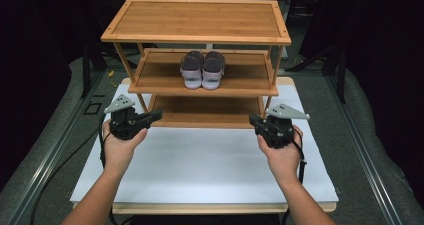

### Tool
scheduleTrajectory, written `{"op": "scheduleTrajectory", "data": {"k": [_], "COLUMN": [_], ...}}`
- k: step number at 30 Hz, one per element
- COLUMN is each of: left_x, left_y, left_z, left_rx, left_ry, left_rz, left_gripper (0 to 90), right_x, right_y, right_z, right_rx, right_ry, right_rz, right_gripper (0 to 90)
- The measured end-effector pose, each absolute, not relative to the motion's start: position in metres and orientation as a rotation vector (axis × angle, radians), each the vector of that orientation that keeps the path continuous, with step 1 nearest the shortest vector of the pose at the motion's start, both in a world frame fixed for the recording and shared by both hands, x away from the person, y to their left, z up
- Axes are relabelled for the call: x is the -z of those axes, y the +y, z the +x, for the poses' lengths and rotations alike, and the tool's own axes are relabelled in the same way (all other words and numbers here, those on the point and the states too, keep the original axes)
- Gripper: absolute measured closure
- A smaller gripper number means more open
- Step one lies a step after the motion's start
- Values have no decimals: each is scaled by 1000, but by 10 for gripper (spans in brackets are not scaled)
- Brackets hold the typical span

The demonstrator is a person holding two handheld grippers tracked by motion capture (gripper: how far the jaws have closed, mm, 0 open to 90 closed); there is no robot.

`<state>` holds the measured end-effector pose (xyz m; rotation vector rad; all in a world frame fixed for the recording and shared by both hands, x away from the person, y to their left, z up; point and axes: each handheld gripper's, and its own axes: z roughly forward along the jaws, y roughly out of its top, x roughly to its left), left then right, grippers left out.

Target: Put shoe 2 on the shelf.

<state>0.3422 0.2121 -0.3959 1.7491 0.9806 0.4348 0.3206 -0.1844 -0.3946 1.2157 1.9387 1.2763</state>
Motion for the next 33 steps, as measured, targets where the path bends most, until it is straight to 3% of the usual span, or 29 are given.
{"op": "scheduleTrajectory", "data": {"k": [4,9,18,22,25,33], "left_x": [410,441,478,494,508,521], "left_y": [214,222,232,238,242,235], "left_z": [336,324,307,307,309,312], "left_rx": [-449,-368,-394,-402,-327,-346], "left_ry": [983,994,1010,1037,1074,1071], "left_rz": [1781,1812,1832,1822,1793,1855], "left_gripper": [849,743,599,584,581,566], "right_x": [416,440,472,494,505,519], "right_y": [-195,-208,-212,-209,-209,-206], "right_z": [303,288,279,280,281,285], "right_rx": [-1220,-1281,-1239,-1244,-1256,-1167], "right_ry": [1932,1923,1948,1983,2001,2048], "right_rz": [1251,1306,1307,1308,1320,1296], "right_gripper": [856,828,734,687,649,616]}}
